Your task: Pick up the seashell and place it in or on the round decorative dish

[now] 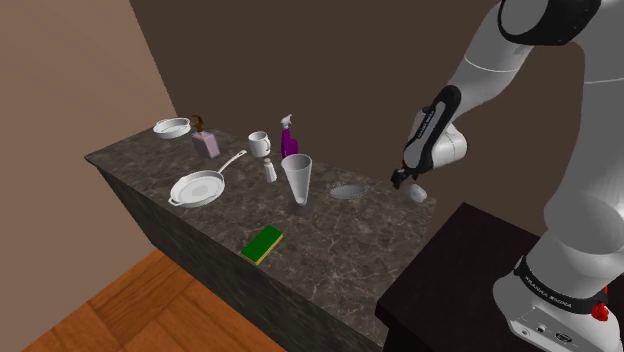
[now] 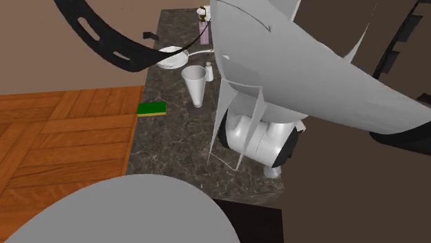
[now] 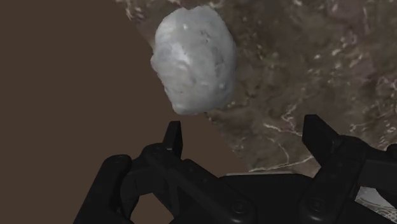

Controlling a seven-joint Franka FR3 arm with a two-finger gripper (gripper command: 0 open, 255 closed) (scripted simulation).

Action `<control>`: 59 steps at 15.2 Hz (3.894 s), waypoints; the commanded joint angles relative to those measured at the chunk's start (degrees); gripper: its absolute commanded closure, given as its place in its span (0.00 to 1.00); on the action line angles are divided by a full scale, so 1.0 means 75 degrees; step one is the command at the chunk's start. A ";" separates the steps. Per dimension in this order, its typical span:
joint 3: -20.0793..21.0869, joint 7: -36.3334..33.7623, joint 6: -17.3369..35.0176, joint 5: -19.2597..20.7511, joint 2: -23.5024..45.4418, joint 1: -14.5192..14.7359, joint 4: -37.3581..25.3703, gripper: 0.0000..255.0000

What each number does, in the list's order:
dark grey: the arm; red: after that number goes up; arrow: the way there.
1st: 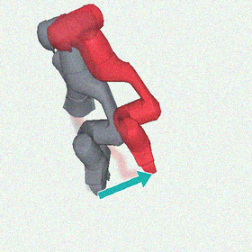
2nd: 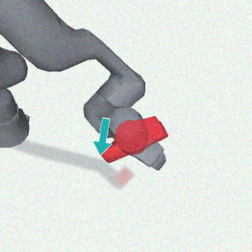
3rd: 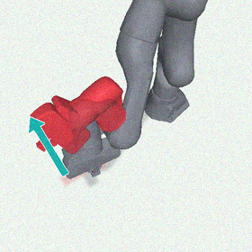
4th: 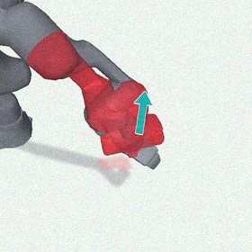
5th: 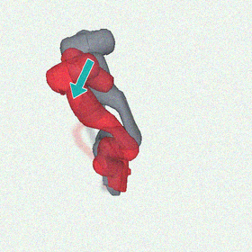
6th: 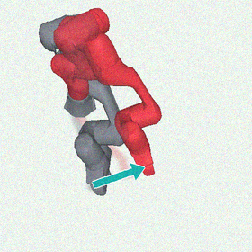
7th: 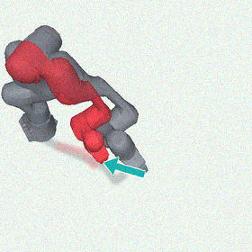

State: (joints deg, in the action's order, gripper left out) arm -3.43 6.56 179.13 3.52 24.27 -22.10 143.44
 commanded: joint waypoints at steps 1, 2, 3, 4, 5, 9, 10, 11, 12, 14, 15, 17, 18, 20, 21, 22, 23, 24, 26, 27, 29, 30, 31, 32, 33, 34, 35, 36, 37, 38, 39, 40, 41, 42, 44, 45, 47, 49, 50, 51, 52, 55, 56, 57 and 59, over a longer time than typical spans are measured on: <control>-0.0206 0.0993 0.0063 0.0656 0.0857 -0.0402 -0.0285 0.00; -0.0191 0.0840 0.0058 0.0847 0.0856 -0.0453 -0.0291 0.00; -0.0184 0.0767 0.0055 0.0940 0.0856 -0.0478 -0.0295 0.00; -0.0174 0.0675 0.0051 0.1055 0.0856 -0.0510 -0.0299 0.00; -0.0152 0.0466 0.0042 0.1319 0.0856 -0.0583 -0.0311 0.00; -0.0130 -0.0023 -0.0041 0.1666 0.0839 -0.0456 -0.0365 1.00; -0.0116 -0.0021 -0.0061 0.1665 0.0802 -0.0467 -0.0349 1.00; -0.0133 -0.0047 -0.0052 0.1659 0.0807 -0.0422 -0.0344 1.00; -0.0144 -0.0053 -0.0036 0.1660 0.0831 -0.0407 -0.0352 1.00; -0.0203 -0.0083 0.0059 0.1667 0.0878 -0.0343 -0.0311 1.00; -0.0218 -0.0107 0.0064 0.1660 0.0893 -0.0301 -0.0318 1.00; -0.0144 -0.0101 0.0216 0.1697 0.0821 -0.0263 -0.0300 0.00; 0.0009 0.0393 0.0275 0.2026 0.0577 -0.0582 0.0002 0.00; 0.0435 0.1448 0.0300 0.2691 0.0097 -0.1417 0.0545 0.00; 0.0745 0.2027 0.0261 0.3005 -0.0137 -0.1963 0.0786 0.00; 0.1147 0.2649 0.0182 0.3294 -0.0362 -0.2619 0.1003 0.00; 0.1589 0.3251 0.0082 0.3491 -0.0548 -0.3287 0.1177 0.00; 0.1392 0.3194 0.0182 0.3538 -0.0406 -0.3093 0.1114 0.00; 0.1049 0.3091 0.0379 0.3616 -0.0120 -0.2750 0.0984 0.00; 0.0898 0.3051 0.0475 0.3639 0.0024 -0.2596 0.0918 0.00; 0.0636 0.2993 0.0663 0.3654 0.0312 -0.2320 0.0785 0.00; 0.0523 0.2974 0.0753 0.3649 0.0457 -0.2198 0.0717 0.00; 0.0463 0.2966 0.0805 0.3642 0.0540 -0.2132 0.0677 0.00; 0.0464 0.2968 0.0805 0.3640 0.0540 -0.2132 0.0678 0.00; 0.0463 0.2968 0.0805 0.3640 0.0540 -0.2131 0.0678 0.00; 0.0463 0.2969 0.0805 0.3639 0.0540 -0.2131 0.0678 0.00; 0.0464 0.2969 0.0805 0.3639 0.0540 -0.2131 0.0678 0.00; 0.0464 0.2969 0.0805 0.3639 0.0540 -0.2131 0.0678 0.00; 0.0464 0.2969 0.0805 0.3639 0.0540 -0.2131 0.0678 0.00; 0.0465 0.2968 0.0804 0.3639 0.0538 -0.2131 0.0679 0.00; 0.0465 0.2968 0.0804 0.3639 0.0538 -0.2131 0.0679 0.00; 0.0465 0.2968 0.0804 0.3639 0.0538 -0.2131 0.0679 1.00; 0.0465 0.2968 0.0804 0.3639 0.0538 -0.2131 0.0679 1.00; 0.0466 0.2969 0.0803 0.3639 0.0539 -0.2134 0.0677 1.00; 0.0464 0.2967 0.0804 0.3638 0.0541 -0.2129 0.0676 1.00; 0.0466 0.2967 0.0802 0.3638 0.0539 -0.2131 0.0676 1.00; 0.0470 0.2965 0.0798 0.3637 0.0535 -0.2131 0.0677 1.00; 0.0464 0.2969 0.0805 0.3639 0.0540 -0.2131 0.0678 1.00; 0.0584 0.2983 0.0702 0.3648 0.0400 -0.2258 0.0730 1.00; 0.0717 0.3001 0.0597 0.3651 0.0260 -0.2395 0.0782 1.00; 0.0861 0.3025 0.0490 0.3646 0.0121 -0.2543 0.0832 1.00; 0.1373 0.3139 0.0164 0.3574 -0.0288 -0.3049 0.0979 1.00; 0.1570 0.3195 0.0054 0.3523 -0.0423 -0.3237 0.1026 1.00; 0.1779 0.3264 -0.0055 0.3455 -0.0556 -0.3434 0.1073 1.00; 0.2234 0.3433 -0.0273 0.3274 -0.0820 -0.3854 0.1165 1.00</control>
State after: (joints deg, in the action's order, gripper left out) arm 11.35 31.60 178.10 28.80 19.25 -49.18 151.80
